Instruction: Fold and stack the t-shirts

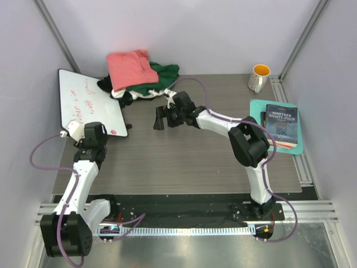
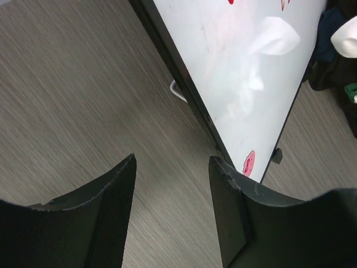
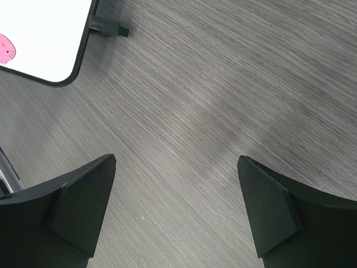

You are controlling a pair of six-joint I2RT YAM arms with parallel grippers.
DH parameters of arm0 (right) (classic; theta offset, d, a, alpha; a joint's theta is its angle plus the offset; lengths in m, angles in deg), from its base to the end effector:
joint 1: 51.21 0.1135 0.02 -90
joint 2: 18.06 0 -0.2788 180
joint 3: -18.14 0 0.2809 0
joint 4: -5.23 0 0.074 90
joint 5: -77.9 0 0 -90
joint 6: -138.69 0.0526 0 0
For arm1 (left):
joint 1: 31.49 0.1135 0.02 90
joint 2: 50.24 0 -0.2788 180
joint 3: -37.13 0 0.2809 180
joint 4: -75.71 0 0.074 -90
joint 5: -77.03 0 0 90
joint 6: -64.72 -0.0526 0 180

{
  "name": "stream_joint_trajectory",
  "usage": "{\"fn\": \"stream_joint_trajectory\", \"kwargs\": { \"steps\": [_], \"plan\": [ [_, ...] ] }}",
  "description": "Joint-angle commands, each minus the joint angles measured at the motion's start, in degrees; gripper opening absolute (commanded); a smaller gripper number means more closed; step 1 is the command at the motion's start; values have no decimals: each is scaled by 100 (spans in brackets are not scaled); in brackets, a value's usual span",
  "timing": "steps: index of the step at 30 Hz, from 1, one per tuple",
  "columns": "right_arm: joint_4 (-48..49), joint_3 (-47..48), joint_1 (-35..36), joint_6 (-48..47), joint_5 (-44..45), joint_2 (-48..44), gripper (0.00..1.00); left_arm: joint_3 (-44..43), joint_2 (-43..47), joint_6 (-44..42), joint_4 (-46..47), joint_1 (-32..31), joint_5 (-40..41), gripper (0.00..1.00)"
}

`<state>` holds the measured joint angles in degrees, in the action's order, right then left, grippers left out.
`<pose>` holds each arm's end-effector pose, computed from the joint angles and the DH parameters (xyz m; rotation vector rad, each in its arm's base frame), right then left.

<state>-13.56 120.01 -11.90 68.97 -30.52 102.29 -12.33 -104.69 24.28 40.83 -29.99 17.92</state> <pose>0.3964 0.3460 0.1900 -0.5716 2.2739 0.9044 0.2284 0.0330 0.2395 -1.1710 1.8106 0.1324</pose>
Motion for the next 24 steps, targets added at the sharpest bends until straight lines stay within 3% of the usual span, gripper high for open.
{"fn": "stream_joint_trajectory", "kwargs": {
  "steps": [1, 10, 24],
  "plan": [
    [101, -15, 24, -120, -92, -311, 96, 65, 93, 63, 787, -35, -13, 57],
    [66, 46, 24, -102, -110, -293, 96, -32, 426, -104, 805, -97, -409, 59],
    [-5, 81, -90, -164, -162, -276, 96, 3, -3, -210, 1163, -97, -31, 61]
  ]
}}
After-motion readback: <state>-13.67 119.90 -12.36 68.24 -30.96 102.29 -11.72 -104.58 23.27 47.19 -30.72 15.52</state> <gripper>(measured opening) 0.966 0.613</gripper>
